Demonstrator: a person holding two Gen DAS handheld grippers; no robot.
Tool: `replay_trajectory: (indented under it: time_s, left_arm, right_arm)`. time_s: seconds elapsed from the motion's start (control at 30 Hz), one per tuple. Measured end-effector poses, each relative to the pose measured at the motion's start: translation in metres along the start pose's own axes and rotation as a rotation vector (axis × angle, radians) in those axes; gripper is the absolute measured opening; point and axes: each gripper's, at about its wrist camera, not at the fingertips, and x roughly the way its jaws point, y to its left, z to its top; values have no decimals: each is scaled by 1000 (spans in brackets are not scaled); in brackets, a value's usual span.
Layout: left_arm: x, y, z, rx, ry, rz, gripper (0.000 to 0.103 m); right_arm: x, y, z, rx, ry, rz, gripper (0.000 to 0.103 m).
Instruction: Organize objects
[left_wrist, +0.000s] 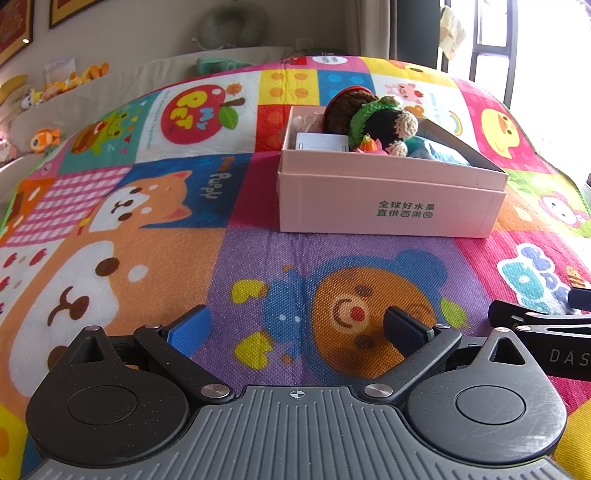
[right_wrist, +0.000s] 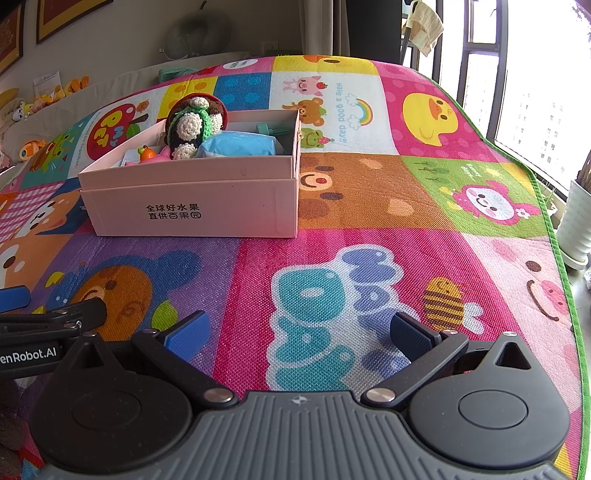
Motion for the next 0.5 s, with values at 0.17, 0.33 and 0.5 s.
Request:
replay_trajectory:
  time_s: [0.17, 0.33, 0.5]
  left_arm:
    - [0, 0, 0, 1, 0, 0, 102]
    - [-1, 0, 0, 1, 0, 0, 102]
    - [0, 0, 0, 1, 0, 0, 102]
  right_arm:
    - [0, 0, 0, -1, 0, -1, 103]
    - [0, 0, 0, 0, 0, 0, 103]
    - [0, 0, 0, -1, 0, -1, 103]
